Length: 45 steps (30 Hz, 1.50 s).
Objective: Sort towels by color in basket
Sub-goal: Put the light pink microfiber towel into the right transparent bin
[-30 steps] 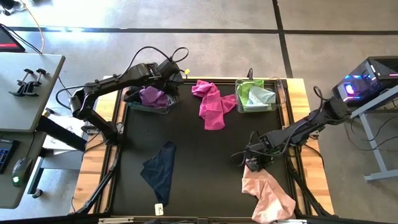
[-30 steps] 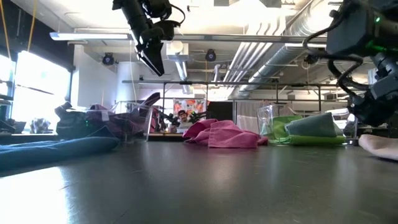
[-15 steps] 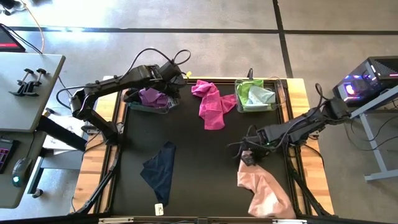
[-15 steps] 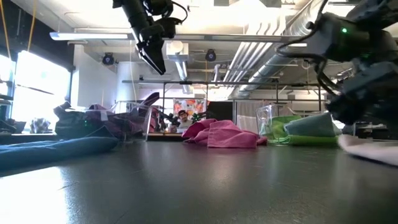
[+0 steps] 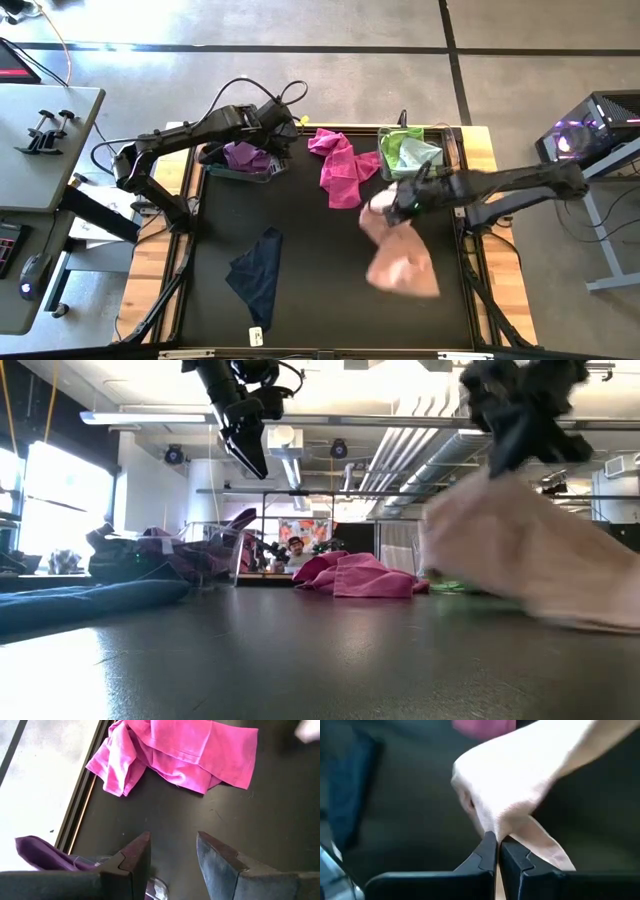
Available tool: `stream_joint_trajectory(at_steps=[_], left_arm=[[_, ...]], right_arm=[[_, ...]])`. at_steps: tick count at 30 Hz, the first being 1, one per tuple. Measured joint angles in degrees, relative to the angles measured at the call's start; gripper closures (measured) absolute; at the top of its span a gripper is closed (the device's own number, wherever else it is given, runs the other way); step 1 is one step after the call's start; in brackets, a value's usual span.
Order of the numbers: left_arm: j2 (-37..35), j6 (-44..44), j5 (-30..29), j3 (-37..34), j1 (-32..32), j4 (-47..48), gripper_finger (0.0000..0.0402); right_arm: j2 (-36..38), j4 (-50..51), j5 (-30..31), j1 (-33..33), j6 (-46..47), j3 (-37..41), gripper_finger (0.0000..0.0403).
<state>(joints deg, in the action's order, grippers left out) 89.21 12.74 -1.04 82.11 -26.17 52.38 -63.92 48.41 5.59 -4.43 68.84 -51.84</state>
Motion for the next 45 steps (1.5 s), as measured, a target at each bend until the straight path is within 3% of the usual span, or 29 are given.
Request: stream_joint_trajectory(at_steps=[8, 14, 19, 24, 28, 36, 41, 45], left_arm=[[0.0, 0.86, 0.23, 0.0, 0.0, -1.8, 0.0257], [0.0, -0.24, 2.42, 0.0, 0.04, -2.59, 0.0257], [0.0, -0.48, 2.46, 0.0, 0.02, -2.6, 0.0257], [0.0, -0.49, 2.45, 0.0, 0.02, -2.64, 0.0257], [0.0, -0.51, 2.43, 0.0, 0.02, -2.74, 0.0257], [0.0, -0.61, 2.32, 0.0, 0.02, -3.26, 0.0257], [0.0, -0.95, 2.32, 0.0, 0.02, -3.3, 0.0257], [0.0, -2.12, 2.33, 0.0, 0.02, -3.27, 0.0257]], right_arm=[[2.43, 14.89, 3.67, 11.85, -14.7, -19.12, 0.0402], [2.32, 14.75, 15.02, 20.59, -27.8, -33.74, 0.0402], [2.02, 14.31, 21.13, 28.48, -40.16, -42.79, 0.0402], [-0.26, 13.78, 23.74, 35.62, -49.74, -50.76, 0.0402], [-3.01, 14.18, 21.83, 39.94, -54.82, -55.35, 0.0402], [-9.3, 22.48, 13.09, 45.72, -57.27, -53.21, 0.0402], [-12.51, 23.7, 4.79, 47.21, -55.36, -44.57, 0.0402], [-13.01, 15.99, 0.57, 47.22, -55.38, -35.57, 0.0402]])
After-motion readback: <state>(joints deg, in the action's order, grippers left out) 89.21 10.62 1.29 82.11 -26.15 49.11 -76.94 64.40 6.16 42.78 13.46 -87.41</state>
